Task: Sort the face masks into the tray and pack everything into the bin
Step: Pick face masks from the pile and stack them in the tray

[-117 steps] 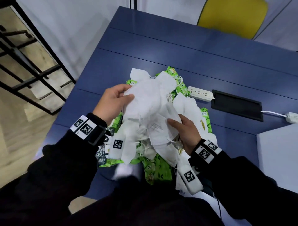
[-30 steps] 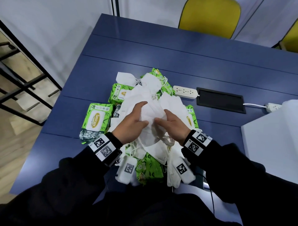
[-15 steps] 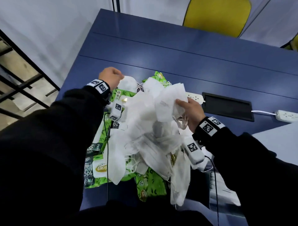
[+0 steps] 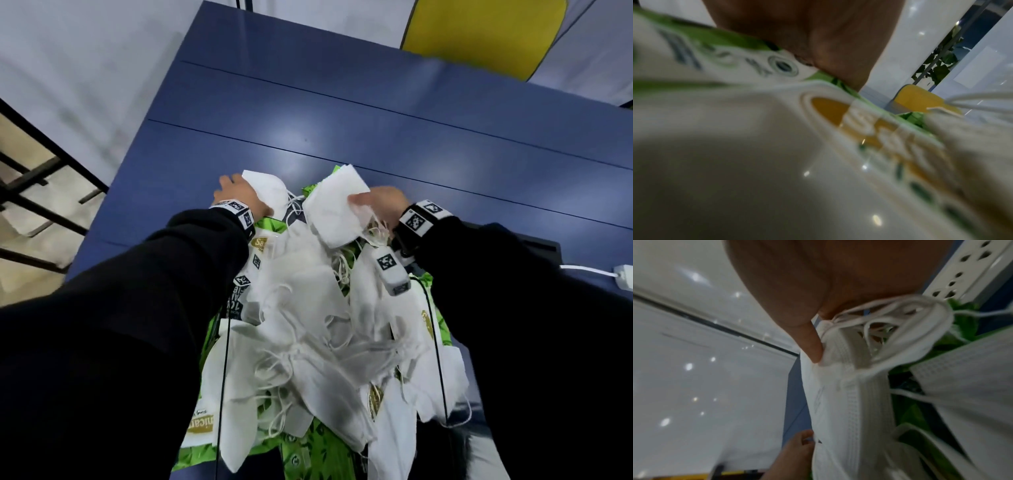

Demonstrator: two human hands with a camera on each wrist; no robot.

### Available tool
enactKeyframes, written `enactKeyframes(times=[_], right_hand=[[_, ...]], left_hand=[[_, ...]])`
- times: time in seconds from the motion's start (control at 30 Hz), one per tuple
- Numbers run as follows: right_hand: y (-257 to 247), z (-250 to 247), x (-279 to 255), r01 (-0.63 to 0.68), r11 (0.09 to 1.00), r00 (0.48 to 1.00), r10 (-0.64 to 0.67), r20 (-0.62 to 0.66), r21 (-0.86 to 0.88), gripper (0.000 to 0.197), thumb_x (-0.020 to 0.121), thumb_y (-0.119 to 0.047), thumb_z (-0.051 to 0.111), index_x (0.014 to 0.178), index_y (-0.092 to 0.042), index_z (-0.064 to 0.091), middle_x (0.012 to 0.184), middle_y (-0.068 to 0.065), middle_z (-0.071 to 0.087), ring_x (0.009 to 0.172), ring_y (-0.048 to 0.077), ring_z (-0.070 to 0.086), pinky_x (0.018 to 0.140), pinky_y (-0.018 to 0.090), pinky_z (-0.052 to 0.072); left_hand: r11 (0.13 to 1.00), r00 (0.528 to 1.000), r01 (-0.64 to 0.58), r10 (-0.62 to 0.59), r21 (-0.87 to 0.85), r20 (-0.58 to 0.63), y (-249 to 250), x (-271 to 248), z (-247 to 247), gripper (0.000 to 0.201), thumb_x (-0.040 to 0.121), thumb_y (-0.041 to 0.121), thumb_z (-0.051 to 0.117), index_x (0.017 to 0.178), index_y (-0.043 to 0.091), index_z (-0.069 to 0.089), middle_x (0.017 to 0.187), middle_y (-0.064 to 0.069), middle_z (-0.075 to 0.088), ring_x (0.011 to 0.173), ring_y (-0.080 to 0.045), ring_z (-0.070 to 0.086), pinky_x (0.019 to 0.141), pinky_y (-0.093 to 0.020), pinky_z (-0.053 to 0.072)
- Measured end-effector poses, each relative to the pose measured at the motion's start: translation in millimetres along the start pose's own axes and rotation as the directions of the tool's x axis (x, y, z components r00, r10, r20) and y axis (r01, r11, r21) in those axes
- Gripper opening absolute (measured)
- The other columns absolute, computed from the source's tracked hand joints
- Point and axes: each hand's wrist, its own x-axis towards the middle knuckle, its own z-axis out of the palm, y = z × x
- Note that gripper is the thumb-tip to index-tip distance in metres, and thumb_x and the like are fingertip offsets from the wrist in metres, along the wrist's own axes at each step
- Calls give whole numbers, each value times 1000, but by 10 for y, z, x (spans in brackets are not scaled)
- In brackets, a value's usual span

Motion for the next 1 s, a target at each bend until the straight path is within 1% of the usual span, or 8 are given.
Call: enactKeyframes(times=[0.1, 0.3, 0.37, 0.47, 0.57, 0.7, 0.87, 1.0], right_hand=[[-85, 122, 150, 42, 959, 999, -45, -3, -281, 22, 89, -31, 74, 96, -11, 72, 79, 1, 63, 68, 17, 59, 55, 23, 41], [-34, 253, 203, 100, 942, 995, -103, 10, -321, 17, 86, -29, 76, 75, -17, 69, 71, 0, 64, 58, 11, 58, 42, 14, 40], [7, 218, 179, 135, 960, 988, -149, -39, -246, 17, 86, -30, 77, 86, -13, 76, 83, 8, 73, 69, 17, 64, 57, 17, 50], [17, 73, 56, 189, 980, 977, -183, -110, 54, 11, 84, -24, 80, 87, -13, 78, 97, 14, 78, 82, 24, 71, 88, 45, 60], [-39, -158, -188, 201, 878, 979, -164, -120, 435, 13, 89, -10, 73, 99, -3, 73, 103, 19, 74, 86, 32, 70, 82, 47, 58], [-50, -443, -639, 16, 705, 998, -51, 27, 709, 43, 84, -24, 70, 123, -4, 68, 119, 16, 71, 99, 37, 68, 82, 41, 55], [87, -449, -1351, -79, 636, 981, -86, 172, 768, 30, 90, -29, 60, 98, -12, 82, 117, 10, 74, 107, 33, 66, 108, 50, 41], [406, -256, -1764, -144, 549, 967, -98, 234, 823, 63, 71, -27, 76, 130, -6, 67, 142, 15, 59, 128, 39, 51, 114, 50, 27]], left_hand=[[1000, 1000, 21, -21, -13, -6, 3, 27, 21, 105, 66, 43, 94, 142, 5, 33, 146, -17, 31, 126, -45, 50, 101, -52, 50], [982, 999, 34, -30, -185, 20, -27, -10, 5, 80, 79, 14, 83, 139, 10, 31, 133, -20, 51, 112, -44, 62, 87, -46, 52], [987, 1000, 31, -30, -157, 7, -72, -23, 0, 61, 83, 16, 76, 133, 6, 41, 132, -20, 57, 115, -43, 61, 91, -46, 53], [990, 997, -76, 73, -118, -34, -142, -91, -70, 18, 85, 17, 62, 102, 11, 61, 111, -16, 68, 97, -41, 65, 86, -47, 57], [948, 987, -145, 118, -284, -108, -166, -173, -146, 18, 91, 21, 61, 100, 6, 65, 108, -18, 70, 103, -42, 63, 86, -43, 54], [788, 960, -241, 107, -567, -259, -152, -494, -505, 26, 89, 28, 66, 109, 11, 69, 108, -9, 73, 102, -31, 64, 89, -36, 52], [461, 913, -407, 222, -789, -342, -181, -1340, -977, 48, 81, 22, 75, 120, 40, 55, 95, 1, 74, 89, -19, 72, 86, -47, 60], [261, 881, -420, 345, -869, -323, -306, -2237, -929, 65, 85, 5, 71, 129, 46, 48, 84, -14, 65, 76, -25, 62, 73, -41, 52]])
